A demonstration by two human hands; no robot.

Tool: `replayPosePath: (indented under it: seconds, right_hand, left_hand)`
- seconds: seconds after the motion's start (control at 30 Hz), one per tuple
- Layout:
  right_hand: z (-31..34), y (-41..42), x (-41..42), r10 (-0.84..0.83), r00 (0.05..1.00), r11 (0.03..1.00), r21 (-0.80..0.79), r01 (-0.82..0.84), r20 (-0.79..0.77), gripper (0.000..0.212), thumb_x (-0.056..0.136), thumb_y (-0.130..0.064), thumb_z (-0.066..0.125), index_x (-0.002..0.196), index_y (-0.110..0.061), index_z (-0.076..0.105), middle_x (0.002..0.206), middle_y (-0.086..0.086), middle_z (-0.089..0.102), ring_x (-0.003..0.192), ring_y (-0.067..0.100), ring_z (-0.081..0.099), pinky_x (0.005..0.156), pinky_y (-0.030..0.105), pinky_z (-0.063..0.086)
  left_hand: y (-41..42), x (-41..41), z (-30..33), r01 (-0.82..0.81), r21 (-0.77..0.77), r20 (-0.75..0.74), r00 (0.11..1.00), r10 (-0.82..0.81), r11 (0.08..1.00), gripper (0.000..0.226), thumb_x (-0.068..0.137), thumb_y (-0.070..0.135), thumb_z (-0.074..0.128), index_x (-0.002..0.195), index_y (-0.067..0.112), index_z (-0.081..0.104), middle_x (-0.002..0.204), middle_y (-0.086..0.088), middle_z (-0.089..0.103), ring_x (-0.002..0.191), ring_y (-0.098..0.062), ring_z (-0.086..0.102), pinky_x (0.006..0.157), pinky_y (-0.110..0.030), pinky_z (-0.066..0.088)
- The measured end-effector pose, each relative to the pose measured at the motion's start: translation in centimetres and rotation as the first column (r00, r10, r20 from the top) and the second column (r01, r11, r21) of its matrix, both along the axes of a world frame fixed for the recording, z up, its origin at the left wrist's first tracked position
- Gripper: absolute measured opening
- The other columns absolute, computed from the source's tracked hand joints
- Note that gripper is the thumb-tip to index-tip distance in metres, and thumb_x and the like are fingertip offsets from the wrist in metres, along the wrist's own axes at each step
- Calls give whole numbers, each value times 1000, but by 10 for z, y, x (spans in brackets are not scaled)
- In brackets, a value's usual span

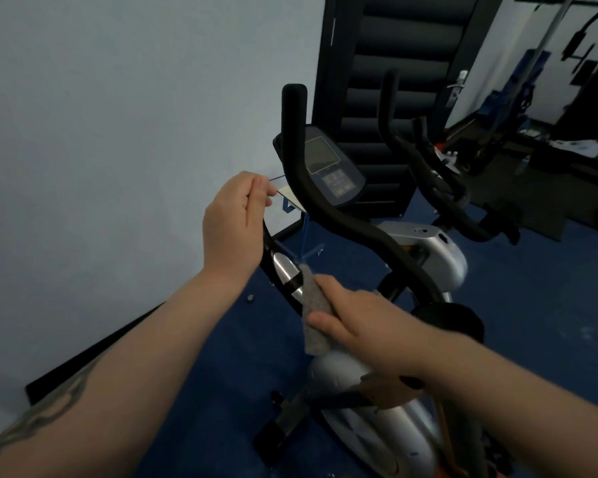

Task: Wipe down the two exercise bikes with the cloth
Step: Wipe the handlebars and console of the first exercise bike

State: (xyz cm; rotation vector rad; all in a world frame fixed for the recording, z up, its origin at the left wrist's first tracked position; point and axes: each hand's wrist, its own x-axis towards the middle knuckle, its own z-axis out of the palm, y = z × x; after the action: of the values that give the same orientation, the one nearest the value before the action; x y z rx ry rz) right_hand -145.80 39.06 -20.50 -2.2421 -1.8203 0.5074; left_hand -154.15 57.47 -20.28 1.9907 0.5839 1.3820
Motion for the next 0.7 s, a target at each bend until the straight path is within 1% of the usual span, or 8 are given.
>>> replayPosePath:
  seconds: [0.07,0.17,0.23,0.3,0.37,0.43,0.57,0.7]
  right_hand:
    - [17,2,23,75,996,980,-181,-83,-52,36,95,-57,43,119,-31,38,82,-16,49,80,10,52,72,29,39]
    - [22,15,35,127,978,960,-229,-164,-165,25,91,-55,53,89,-33,42,81,-11,52,76,8,52,69,29,39]
    - [16,16,38,153,961,960,-196,-200,-230,22,91,-54,55,87,-35,43,82,-10,54,73,6,52,67,27,40]
    - [17,9,51,206,952,942,-217,-256,-225,20,91,-51,58,100,-34,52,90,-7,61,78,6,57,72,30,46]
    - [25,3,75,269,949,909,-284,-306,-162,28,89,-43,65,115,-35,60,102,-9,66,91,5,60,84,32,49]
    - [33,0,94,295,950,886,-342,-312,-102,43,86,-34,69,127,-43,57,116,-14,65,105,3,59,94,31,47]
    - [29,9,93,433,901,856,-329,-399,32,40,86,-42,66,125,-41,58,103,-13,68,93,3,60,83,31,47]
    - [9,15,74,477,876,841,-251,-479,-74,31,90,-54,56,105,-27,56,77,-13,53,68,4,48,66,29,35]
  left_hand:
    - [-6,2,-1,-32,-2,37,999,33,999,27,104,17,37,91,19,61,89,9,62,87,-4,58,82,-35,50]
    - [-27,1,-14,-117,82,12,993,116,990,28,104,11,36,116,15,60,129,1,53,126,-13,43,110,-29,33]
    - [-48,1,-26,-95,192,-63,992,109,977,34,103,12,35,131,12,55,148,1,37,146,-19,20,120,-32,15]
    - [-64,1,-34,4,261,-152,988,37,965,35,103,18,35,131,13,56,149,1,40,148,-17,20,122,-36,6]
    - [-67,-1,-37,59,310,-249,968,21,949,35,102,23,36,114,16,68,125,2,64,131,-14,47,121,-36,6]
    - [-65,-5,-38,47,365,-312,947,75,930,39,101,25,37,92,16,73,89,6,70,93,-15,61,120,-37,12]
    - [-69,-4,-38,-42,437,-344,915,210,898,43,99,25,40,66,11,64,61,4,57,67,-17,50,114,-41,27]
    - [-72,3,-40,-121,439,-264,930,257,890,40,95,19,43,58,11,53,58,8,41,63,-14,41,105,-41,35]
